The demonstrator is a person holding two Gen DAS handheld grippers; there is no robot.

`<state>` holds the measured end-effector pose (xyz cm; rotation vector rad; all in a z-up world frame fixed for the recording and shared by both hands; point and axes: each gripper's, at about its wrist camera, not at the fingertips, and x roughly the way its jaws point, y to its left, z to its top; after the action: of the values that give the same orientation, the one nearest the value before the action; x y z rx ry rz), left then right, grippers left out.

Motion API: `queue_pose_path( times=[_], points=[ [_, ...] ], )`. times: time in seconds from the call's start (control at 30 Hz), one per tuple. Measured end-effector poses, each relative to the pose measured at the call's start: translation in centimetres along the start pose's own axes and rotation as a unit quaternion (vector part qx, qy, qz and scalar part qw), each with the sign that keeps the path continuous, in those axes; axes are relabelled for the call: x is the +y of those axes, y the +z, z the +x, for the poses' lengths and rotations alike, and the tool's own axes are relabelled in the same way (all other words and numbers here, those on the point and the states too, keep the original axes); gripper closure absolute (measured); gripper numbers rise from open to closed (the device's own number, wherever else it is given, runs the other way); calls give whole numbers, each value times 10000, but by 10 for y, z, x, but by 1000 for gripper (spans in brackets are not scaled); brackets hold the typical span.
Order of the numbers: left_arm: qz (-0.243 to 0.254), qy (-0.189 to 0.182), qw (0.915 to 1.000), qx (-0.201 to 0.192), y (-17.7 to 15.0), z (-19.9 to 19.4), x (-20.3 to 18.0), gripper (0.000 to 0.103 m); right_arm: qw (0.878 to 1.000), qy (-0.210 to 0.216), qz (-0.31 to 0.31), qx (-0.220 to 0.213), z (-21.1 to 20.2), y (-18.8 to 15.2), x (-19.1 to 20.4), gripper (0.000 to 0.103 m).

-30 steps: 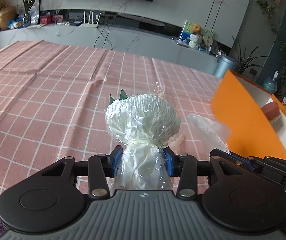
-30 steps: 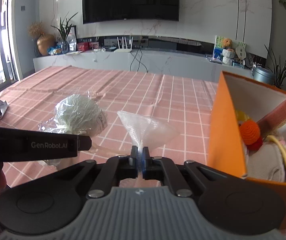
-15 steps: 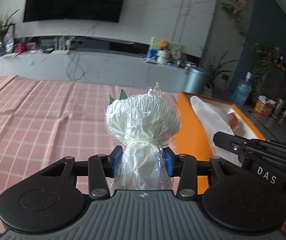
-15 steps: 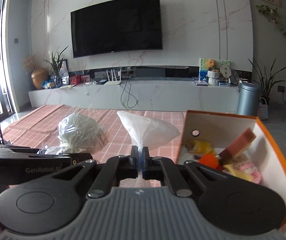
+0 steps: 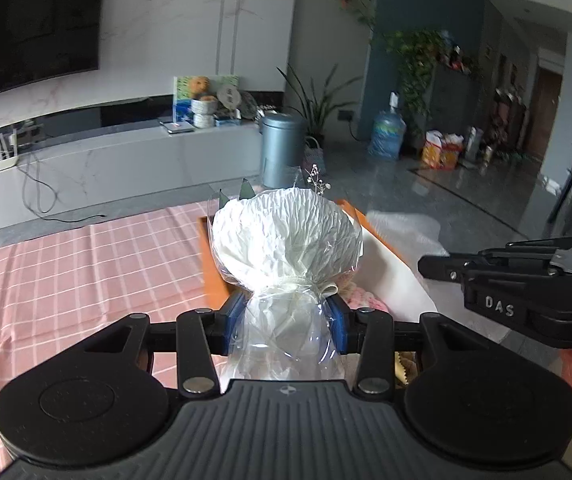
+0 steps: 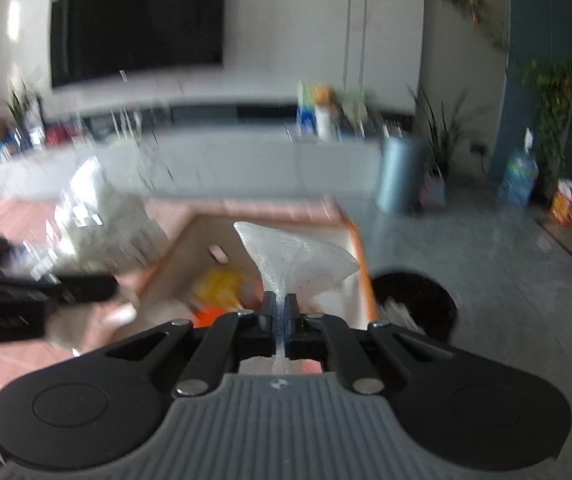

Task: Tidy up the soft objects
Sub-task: 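Carry the white bag bundle and clear bag over the orange box with both grippers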

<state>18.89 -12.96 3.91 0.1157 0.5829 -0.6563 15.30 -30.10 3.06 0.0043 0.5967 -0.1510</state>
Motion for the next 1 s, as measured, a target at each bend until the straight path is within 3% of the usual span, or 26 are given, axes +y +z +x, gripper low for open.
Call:
queue_pose_path(
  times=[0.13,0.4,0.7,1.0],
  points=[
    [165,-15,9996,241,4,31,-4,54,9988,158,50,471,31,0,-17,103],
    [205,114,9986,479,16,67,9,54,9926,897,-42,813,73,9,-6,103],
    [226,13,9977,644,24,95,13,54,9939,515,-54,976,129,34,-9,103],
    [163,-151,9963,828,20,116,14,54,9925,229,33,1204,151,43,-23,103]
  ],
)
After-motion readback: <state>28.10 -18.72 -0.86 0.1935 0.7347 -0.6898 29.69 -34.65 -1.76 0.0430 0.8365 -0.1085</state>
